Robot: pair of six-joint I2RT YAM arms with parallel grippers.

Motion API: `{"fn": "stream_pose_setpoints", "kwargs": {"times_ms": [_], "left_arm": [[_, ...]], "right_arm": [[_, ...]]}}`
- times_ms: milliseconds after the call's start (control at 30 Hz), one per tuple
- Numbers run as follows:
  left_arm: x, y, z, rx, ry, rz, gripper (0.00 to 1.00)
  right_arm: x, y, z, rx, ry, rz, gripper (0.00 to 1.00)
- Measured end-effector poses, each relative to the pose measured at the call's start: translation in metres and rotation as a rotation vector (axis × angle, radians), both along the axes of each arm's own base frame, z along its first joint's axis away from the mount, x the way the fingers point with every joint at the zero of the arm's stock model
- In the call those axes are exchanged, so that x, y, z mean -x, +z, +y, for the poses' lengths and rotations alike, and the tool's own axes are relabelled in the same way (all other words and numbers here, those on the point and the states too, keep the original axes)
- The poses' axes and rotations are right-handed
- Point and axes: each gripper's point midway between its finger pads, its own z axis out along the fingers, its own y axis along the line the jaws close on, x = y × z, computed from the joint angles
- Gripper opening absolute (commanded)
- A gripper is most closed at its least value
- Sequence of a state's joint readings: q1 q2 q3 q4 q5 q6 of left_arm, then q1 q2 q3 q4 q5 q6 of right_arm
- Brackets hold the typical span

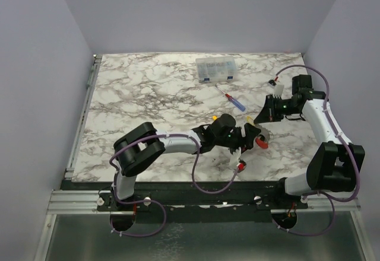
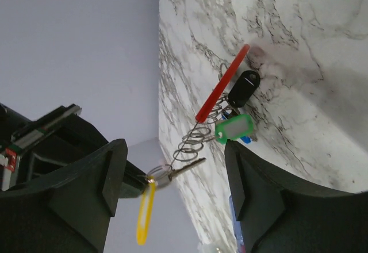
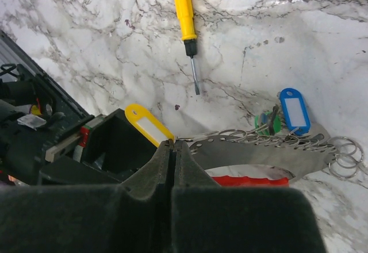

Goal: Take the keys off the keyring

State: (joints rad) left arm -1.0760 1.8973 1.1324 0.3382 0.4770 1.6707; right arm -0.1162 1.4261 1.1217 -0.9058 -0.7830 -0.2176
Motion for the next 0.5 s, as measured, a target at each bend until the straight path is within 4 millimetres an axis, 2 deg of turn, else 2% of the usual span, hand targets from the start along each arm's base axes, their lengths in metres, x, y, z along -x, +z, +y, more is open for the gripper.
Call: {"fn": "stream_pose_setpoints", "kwargs": {"times_ms": [133,200,333,433,500], "left_arm": [[0.002,-0.009,-0.010,-0.004,-0.026,-0.067,0.77],[0.003,-0.017,-0.014,-0.016,-0.032,-0.090,0.75],[0.002,-0.030,-0.023,-0.038,-0.034,-0.130,0.65],[0.001,-0.032,-0.029,-0.040,-0.034,-0.155,0.56],[-0.001,-0.029,-0.032,-0.034,-0.033,-0.168,0.46]], "right_arm": [[0.002,-0.004,0.006,-0.006,0.010,0.019,0.01],[0.002,-0.004,0.008,-0.007,0.013,0.019,0.01],[0.002,-0.005,0.008,-0.009,0.010,0.020,0.01],[0.004,-0.008,0.010,-0.010,0.013,0.029,0.01],[0.005,-0.009,0.010,-0.010,0.015,0.032,0.01]]}}
